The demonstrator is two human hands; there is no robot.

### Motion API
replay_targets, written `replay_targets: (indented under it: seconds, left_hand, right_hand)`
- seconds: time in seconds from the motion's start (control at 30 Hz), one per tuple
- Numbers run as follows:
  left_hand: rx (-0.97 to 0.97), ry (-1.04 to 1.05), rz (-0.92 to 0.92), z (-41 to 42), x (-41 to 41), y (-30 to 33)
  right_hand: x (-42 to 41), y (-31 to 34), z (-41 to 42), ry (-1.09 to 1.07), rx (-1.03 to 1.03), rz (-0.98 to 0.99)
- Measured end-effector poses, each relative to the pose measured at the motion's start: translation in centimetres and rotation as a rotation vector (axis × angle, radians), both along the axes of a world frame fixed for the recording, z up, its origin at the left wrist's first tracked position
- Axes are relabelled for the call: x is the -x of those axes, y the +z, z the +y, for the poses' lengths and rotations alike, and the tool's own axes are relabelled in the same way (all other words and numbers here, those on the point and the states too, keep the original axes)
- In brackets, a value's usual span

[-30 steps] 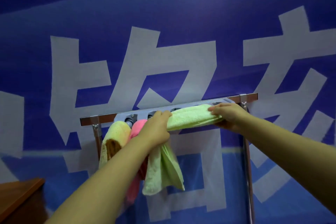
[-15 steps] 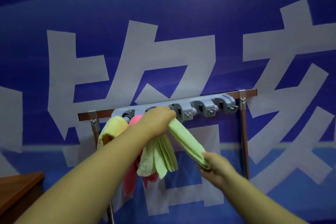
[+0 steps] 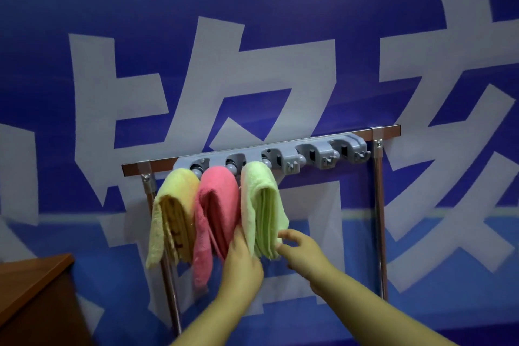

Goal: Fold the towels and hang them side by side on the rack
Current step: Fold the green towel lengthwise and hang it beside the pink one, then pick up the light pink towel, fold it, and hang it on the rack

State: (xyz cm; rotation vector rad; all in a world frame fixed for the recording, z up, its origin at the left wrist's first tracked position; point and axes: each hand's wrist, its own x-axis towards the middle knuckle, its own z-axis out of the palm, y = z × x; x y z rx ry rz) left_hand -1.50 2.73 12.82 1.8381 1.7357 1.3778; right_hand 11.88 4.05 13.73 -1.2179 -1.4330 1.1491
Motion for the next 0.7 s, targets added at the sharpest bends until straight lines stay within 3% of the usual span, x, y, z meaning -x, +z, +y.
replay_targets:
  seconds: [0.23,0.7]
  left_hand:
    - [0.299,-0.070,0.044,-4.3,-0.7,-10.7]
    - [0.779,-0.104,-0.012,-11.0,-2.2,-32.3]
  right_hand:
    - [-0.7,-6.3,-2.5,0.027,-0.045,-0.161]
    - [-7.9,-32.7,-7.3,-0.076,0.442,-0.378]
